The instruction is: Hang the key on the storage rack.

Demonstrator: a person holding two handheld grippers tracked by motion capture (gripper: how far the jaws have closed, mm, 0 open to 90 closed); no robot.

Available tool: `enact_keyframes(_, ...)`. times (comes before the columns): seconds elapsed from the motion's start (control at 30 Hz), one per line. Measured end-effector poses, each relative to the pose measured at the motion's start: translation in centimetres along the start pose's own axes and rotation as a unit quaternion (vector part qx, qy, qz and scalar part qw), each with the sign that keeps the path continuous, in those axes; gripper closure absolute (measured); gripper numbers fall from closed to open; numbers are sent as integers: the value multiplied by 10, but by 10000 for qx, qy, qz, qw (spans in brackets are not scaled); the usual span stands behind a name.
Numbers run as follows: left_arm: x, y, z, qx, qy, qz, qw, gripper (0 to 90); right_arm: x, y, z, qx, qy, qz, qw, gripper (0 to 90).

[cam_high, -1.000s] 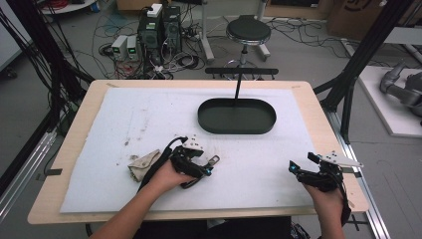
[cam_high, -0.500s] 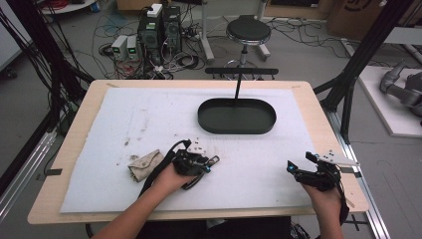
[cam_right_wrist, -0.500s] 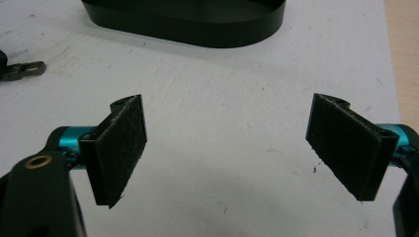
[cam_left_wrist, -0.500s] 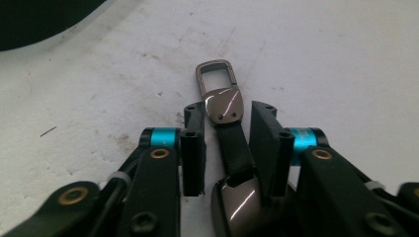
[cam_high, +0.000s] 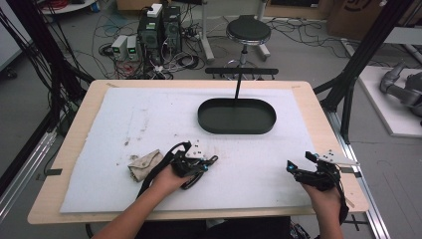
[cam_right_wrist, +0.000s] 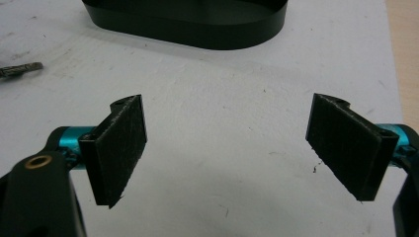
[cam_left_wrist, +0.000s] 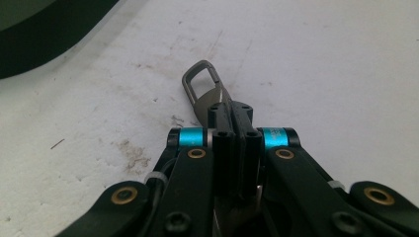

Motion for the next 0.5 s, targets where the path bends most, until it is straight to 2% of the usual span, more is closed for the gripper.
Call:
enact_keyframes(0.1,-3,-1,0,-56,101,52,9999,879,1,-1,0,-1,1,-4,10000,162)
enact_keyframes(0.27,-15,-5,-7,-215,468,4,9987,879,2,-2,0,22,-7,-30,10000,162)
enact_keyframes(0.4,-29,-13,-16,-266,730,-218,9967,879,5,-3,-1,-22,12,-72,10000,162)
enact_keyframes(0.5,-39,-21,-24,-347,953,-373,9941,879,7,-5,-2,-13,13,-97,10000,162)
Point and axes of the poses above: each handheld gripper's, and its own axes: x roughly forward along the jaws, z roughly out of its underside, y roughly to its right, the point moved 3 cm from there along x, roughly forward along the jaws, and after that the axes turned 2 degrees about y, right-handed, at the moved point
